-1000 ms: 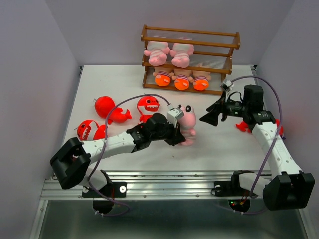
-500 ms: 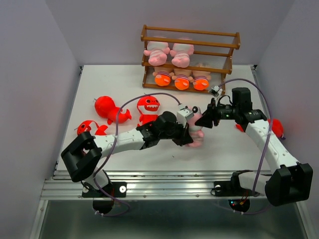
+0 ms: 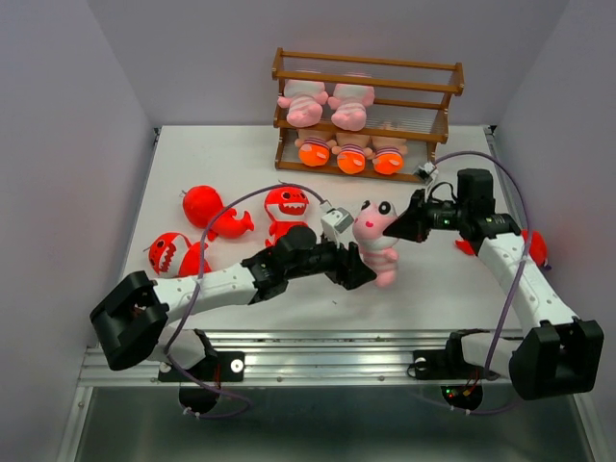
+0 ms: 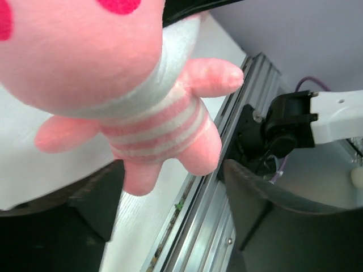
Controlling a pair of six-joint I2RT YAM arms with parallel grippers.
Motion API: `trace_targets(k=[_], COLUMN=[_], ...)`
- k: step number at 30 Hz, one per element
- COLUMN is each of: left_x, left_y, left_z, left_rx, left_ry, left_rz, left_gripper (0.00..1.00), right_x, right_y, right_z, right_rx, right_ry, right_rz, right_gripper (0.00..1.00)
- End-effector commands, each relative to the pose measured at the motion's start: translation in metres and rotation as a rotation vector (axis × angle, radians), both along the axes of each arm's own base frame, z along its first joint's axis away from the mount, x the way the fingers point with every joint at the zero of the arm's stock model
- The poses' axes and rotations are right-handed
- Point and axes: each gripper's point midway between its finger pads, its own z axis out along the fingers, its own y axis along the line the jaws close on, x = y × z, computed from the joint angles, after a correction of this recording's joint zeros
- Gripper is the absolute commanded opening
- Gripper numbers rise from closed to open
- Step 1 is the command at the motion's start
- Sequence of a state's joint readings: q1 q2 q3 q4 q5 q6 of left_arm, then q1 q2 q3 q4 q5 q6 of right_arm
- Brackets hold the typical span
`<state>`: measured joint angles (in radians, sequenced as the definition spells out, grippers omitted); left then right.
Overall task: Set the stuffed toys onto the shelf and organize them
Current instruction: Pass the stuffed toy from the left arm to the right
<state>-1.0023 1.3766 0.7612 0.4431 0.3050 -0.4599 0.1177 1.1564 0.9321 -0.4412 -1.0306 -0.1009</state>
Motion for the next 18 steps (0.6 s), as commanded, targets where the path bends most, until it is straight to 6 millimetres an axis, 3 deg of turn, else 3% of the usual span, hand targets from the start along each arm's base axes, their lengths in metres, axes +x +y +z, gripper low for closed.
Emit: trace_targets(k=[1,5,13,18], left_x=[0.006,0.007,0.003,0.004], left_y=[0.003,0.010,0.008,0.005], left_z=[0.051,0.057,0.045,0.060], left_rx=[-0.226,-0.304,-0.402,-0.492], left_ry=[-0.037,-0.017,0.080,0.083], left_rz=[0.074,0.115,0.123,0.115], left_gripper=[0.84,0.86,0.89,0.89], right_x=[0.002,0.005,0.016,0.018], right_y=[-0.003,-0.007,-0.020,-0.022], right_z=[0.034,0.044,0.073,0.077], right_rx=[0.111,0.152,0.222,0.289], right_ry=[-0.001,0.041,0.065,0.140], right_rz=[0.031,0.026,-0.038,-0.077], right_gripper=[0.01,0.01,0.01,0.01])
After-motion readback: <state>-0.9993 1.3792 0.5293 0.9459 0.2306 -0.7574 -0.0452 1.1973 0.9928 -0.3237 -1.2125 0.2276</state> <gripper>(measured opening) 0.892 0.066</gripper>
